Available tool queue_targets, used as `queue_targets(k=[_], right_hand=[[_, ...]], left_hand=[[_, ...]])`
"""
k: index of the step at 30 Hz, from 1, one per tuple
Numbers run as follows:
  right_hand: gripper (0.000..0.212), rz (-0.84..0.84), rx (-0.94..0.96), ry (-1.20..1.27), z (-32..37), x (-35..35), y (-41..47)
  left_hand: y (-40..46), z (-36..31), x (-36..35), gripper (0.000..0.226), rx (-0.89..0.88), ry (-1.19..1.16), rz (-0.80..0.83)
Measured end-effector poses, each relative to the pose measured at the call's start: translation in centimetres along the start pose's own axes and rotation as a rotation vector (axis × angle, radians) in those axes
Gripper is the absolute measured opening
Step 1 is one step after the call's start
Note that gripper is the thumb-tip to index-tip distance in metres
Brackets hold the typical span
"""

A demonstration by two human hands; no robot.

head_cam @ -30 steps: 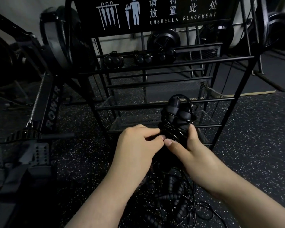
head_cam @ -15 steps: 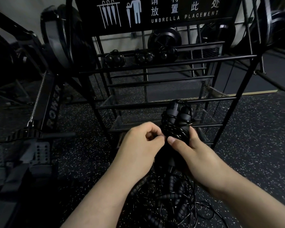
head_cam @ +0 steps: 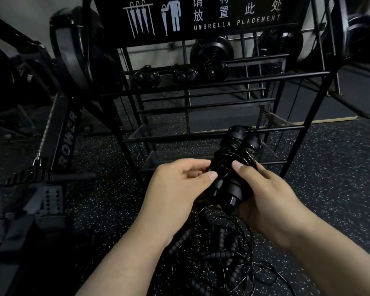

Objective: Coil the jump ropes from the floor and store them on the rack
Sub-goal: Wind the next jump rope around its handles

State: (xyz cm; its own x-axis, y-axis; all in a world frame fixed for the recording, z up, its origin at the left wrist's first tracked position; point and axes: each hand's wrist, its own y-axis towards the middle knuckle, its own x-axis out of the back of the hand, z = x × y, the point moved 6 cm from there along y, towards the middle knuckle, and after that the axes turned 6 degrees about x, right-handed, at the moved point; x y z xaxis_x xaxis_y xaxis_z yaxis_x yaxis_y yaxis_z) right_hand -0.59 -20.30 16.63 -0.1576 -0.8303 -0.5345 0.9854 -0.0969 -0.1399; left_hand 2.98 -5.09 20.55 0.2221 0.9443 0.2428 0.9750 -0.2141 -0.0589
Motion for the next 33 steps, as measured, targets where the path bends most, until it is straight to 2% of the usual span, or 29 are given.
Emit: queue_targets(k=[3,6,10,13,14,20,23,26,30,33], right_hand=[[0.057,-0.028,0.032,0.029,0.4,0.3,0.1],[0.072,-0.018,0.044,0.057,0.6,0.2,0.1],[0.055,0.018,0.058,0.099,0.7,-0.4,-0.1],[0.064,0.051,0.050,0.100,0.5,-1.0,-0.3],[0.065,0.064,0.049,0.095,0.4,-1.1,-0.4],[0.044,0.087,0.047,0.063,0.1,-1.4,-0.5],[0.042,0.069,0.081,0.008,0.4,-1.4,-0.5],[0.037,0.037,0.090,-0.043,0.4,-0.8,-0.5],[0.031,0.019,0.119,-0.183,0.5,-0.1,-0.4],[0.032,0.019,0.141,-0.323,0.4,0.1,-0.4]], left_hand=[[-0.1,-0.3,-0.5,0.039,-0.045,0.062,0.100],[-0.1,-0.5,-0.6,0.038,-0.101,0.097,0.061],[-0.3,-0.4,-0.6,0.026,-0.088,-0.028,-0.032],[-0.4,-0.3,-0.4,0.015,-0.067,-0.059,-0.083],[-0.4,-0.2,-0.4,0.014,-0.060,-0.064,-0.095],[-0.9,0.1,-0.7,0.017,-0.090,-0.081,-0.181],[-0.9,0.1,-0.6,0.025,-0.106,-0.053,-0.204],[-0.7,-0.2,-0.6,0.034,-0.120,0.068,-0.131],[-1.0,-1.0,-0.7,0.029,-0.135,0.208,-0.138],[-0.9,-1.2,-1.0,0.015,-0.093,0.292,-0.167]])
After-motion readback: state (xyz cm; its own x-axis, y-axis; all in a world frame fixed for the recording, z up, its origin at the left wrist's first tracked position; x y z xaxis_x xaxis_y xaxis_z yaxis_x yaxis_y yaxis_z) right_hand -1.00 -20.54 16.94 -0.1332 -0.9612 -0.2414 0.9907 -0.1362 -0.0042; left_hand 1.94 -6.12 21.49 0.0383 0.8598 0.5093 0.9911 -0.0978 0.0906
